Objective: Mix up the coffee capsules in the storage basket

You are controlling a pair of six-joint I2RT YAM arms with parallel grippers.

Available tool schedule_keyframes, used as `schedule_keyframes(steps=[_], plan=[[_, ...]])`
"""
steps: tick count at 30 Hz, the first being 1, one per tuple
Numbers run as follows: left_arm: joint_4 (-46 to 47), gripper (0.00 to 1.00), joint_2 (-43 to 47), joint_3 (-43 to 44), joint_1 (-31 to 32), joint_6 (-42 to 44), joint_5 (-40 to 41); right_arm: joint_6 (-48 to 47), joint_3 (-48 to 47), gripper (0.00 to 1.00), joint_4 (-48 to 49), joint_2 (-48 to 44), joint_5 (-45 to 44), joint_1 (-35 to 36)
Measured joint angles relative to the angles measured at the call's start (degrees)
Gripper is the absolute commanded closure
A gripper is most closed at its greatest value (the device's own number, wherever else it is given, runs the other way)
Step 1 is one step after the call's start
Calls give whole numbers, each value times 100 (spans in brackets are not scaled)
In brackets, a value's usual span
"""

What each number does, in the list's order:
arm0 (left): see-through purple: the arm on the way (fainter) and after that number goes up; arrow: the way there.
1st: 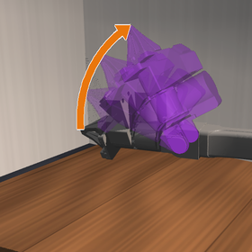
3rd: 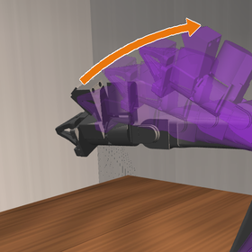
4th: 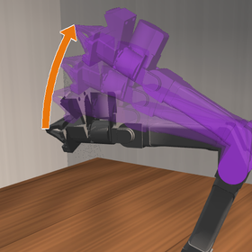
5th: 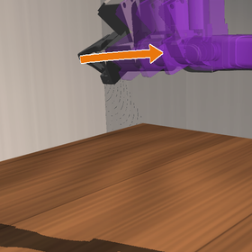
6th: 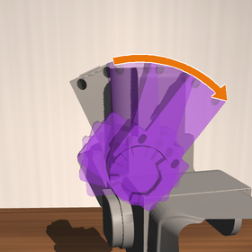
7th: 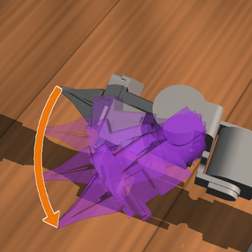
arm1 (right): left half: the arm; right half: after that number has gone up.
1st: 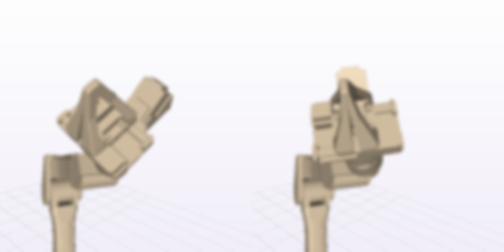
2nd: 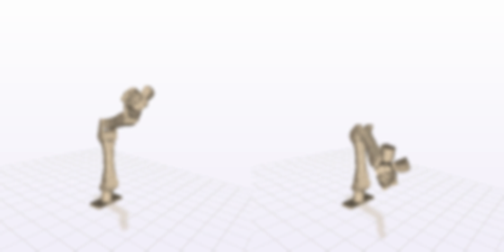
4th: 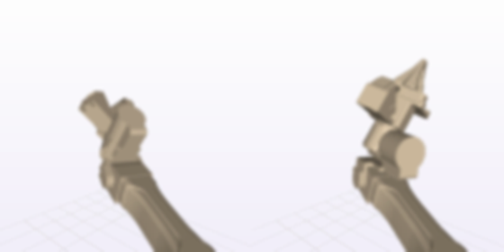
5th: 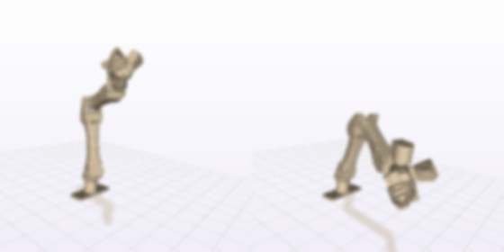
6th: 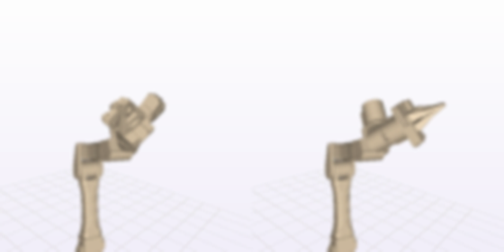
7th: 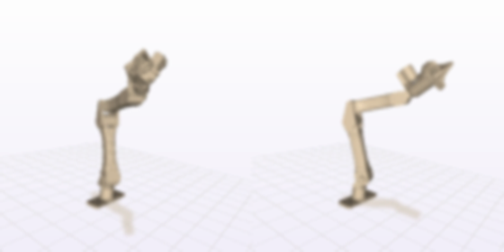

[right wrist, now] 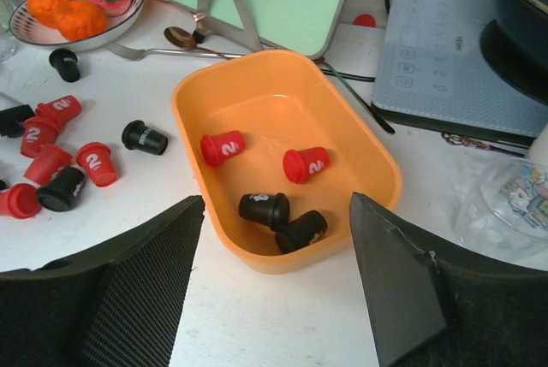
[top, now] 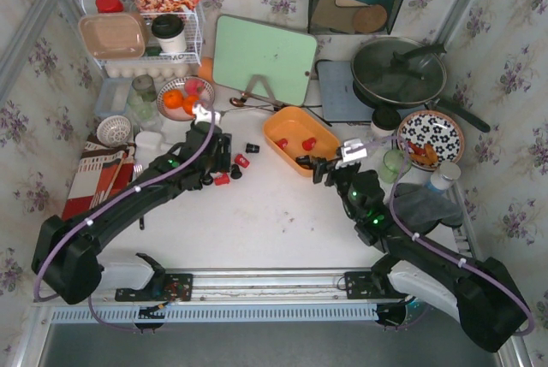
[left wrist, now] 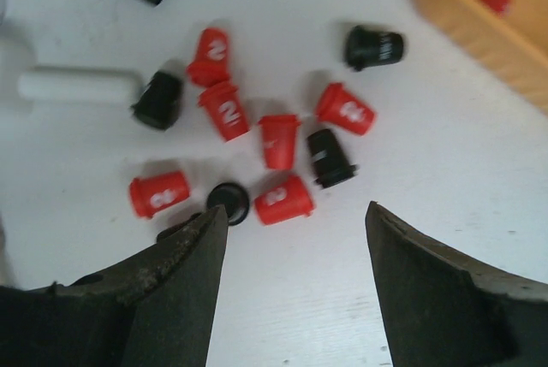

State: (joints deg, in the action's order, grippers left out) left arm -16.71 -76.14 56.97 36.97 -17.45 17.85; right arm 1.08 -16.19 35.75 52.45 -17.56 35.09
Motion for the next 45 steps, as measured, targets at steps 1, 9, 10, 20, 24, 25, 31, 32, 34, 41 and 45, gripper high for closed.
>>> schedule_keyframes(steps=[1, 9, 10, 20, 24, 25, 31, 32, 34, 41, 45], plan=[[-17, 32, 103, -138, -57, -55, 92, 9, -111, 25, -129, 48, 15, 35], [-129, 32, 994, -942, -350, -293, 354, 306, -1244, 26, -992, 872, -74, 791], [-114, 32, 1113, -1054, -363, -323, 365, 315, -1381, 26, -1062, 1043, -136, 927], [162, 32, 2159, -2256, -424, -426, 446, 844, -3088, 39, -1360, 3298, -107, 1631], [378, 31, 2579, -2728, -428, -422, 455, 1071, -3713, 48, -1445, 4094, 136, 1631], [433, 31, 2680, -2848, -428, -420, 457, 1086, -3869, 49, -1464, 4280, 186, 1624], [737, 31, 2981, -3270, -428, -424, 407, 1191, -4701, 54, -1670, 5243, 435, 1628], [831, 31, 2992, -3335, -428, -426, 391, 1196, -4833, 55, -1731, 5403, 448, 1628], [1012, 31, 2981, -3491, -428, -455, 367, 1207, -5031, 57, -1860, 5665, 546, 1628], [1211, 31, 2874, -3453, -428, -531, 293, 1381, -5547, 58, -2321, 6343, 682, 1563], [1209, 31, 2872, -3429, -428, -546, 216, 1484, -5565, 57, -2459, 6417, 695, 1504]])
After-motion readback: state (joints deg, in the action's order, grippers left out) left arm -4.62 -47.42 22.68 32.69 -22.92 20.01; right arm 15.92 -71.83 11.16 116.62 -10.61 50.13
